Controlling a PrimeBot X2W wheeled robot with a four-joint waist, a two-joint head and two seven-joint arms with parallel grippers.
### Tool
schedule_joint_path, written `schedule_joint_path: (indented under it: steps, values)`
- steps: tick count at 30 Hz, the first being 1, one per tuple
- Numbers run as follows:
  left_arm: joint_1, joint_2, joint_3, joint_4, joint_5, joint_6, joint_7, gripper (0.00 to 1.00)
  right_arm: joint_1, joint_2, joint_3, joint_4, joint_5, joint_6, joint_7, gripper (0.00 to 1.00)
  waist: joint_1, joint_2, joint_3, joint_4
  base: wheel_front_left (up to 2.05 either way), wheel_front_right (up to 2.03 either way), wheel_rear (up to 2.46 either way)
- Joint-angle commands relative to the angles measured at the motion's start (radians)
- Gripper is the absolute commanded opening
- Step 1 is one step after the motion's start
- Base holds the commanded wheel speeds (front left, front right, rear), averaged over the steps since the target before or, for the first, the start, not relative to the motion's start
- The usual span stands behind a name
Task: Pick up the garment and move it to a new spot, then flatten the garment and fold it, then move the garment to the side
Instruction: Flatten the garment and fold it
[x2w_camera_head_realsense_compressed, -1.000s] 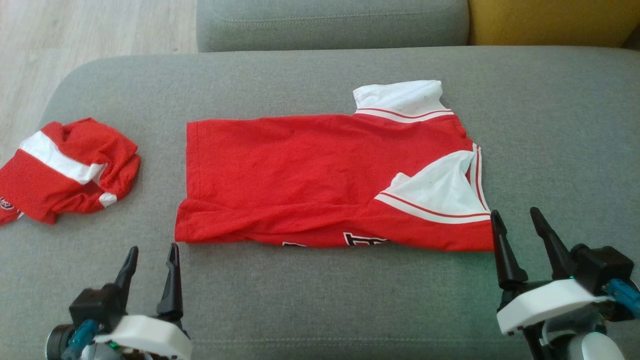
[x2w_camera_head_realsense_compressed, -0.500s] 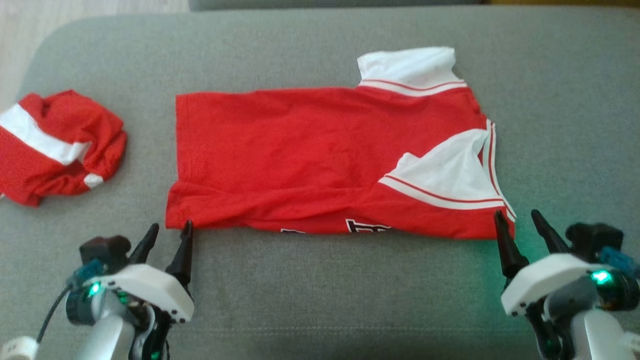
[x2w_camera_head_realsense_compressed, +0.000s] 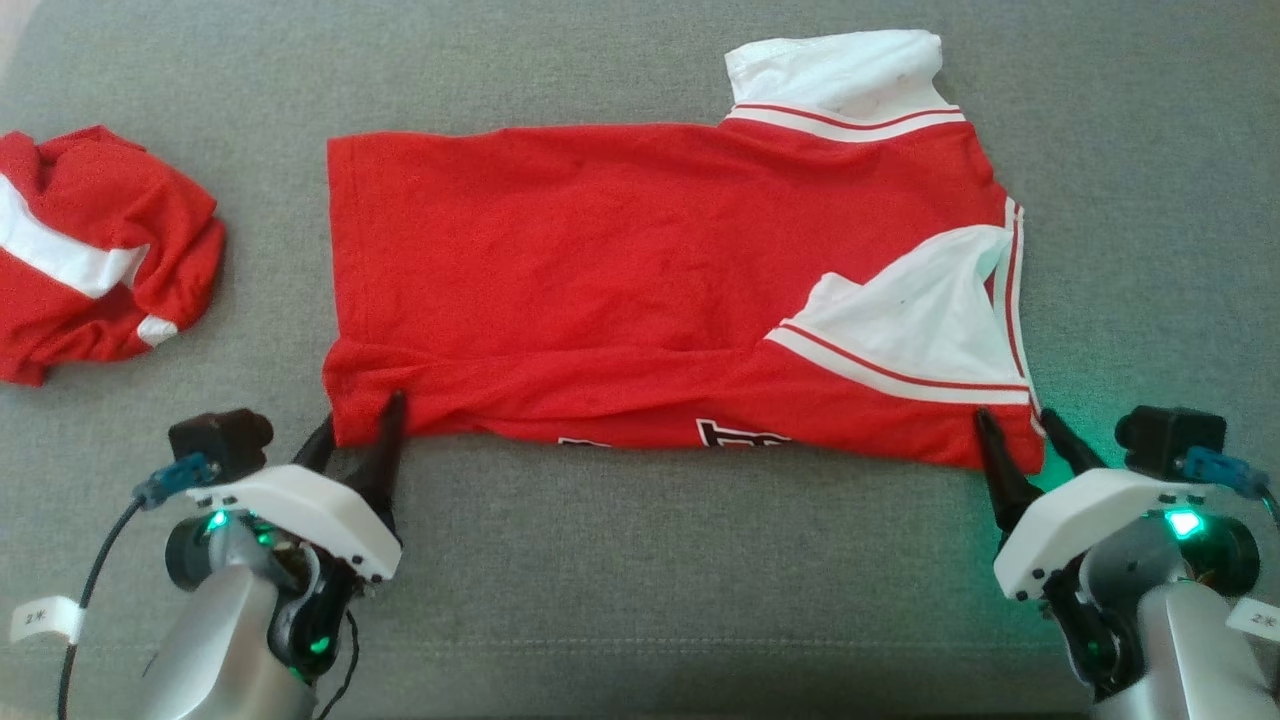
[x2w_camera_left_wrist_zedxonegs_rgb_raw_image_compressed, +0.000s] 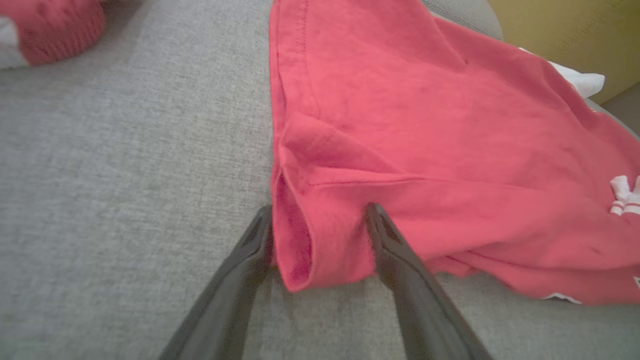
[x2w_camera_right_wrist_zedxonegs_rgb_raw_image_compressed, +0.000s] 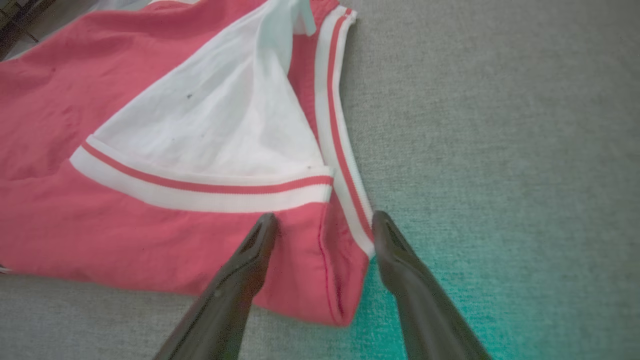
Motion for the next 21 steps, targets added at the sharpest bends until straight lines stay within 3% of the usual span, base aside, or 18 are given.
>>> schedule_joint_path:
  steps: [1, 2, 13, 21]
  values:
    - [-0.031, 0.013, 0.022, -0.004, -0.008, -0.009, 0.006, 0.00, -0.033, -0.005, 0.021, -0.022, 0.009, -0.001, 0.010, 0.42, 0.0000, 0.0000, 0.001, -0.001, 0.00, 0.00, 0.00]
    - [-0.034, 0.014, 0.017, 0.002, -0.011, -0.013, 0.004, 0.00, -0.035, -0.005, 0.022, -0.019, 0.023, -0.001, 0.012, 0.00, 0.0000, 0.0000, 0.002, -0.002, 0.00, 0.00, 0.00]
    - [-0.024, 0.036, 0.008, -0.017, -0.029, -0.031, -0.103, 0.00, -0.061, -0.005, 0.015, -0.020, 0.044, -0.001, -0.020, 0.00, 0.0000, 0.0000, -0.011, -0.006, 0.00, 0.00, 0.00]
    - [0.053, 0.063, 0.020, -0.138, -0.047, -0.012, -0.091, 0.00, -0.002, -0.005, -0.030, -0.091, 0.077, -0.001, 0.005, 0.00, 0.0000, 0.0000, -0.050, 0.008, 0.00, 0.00, 0.00]
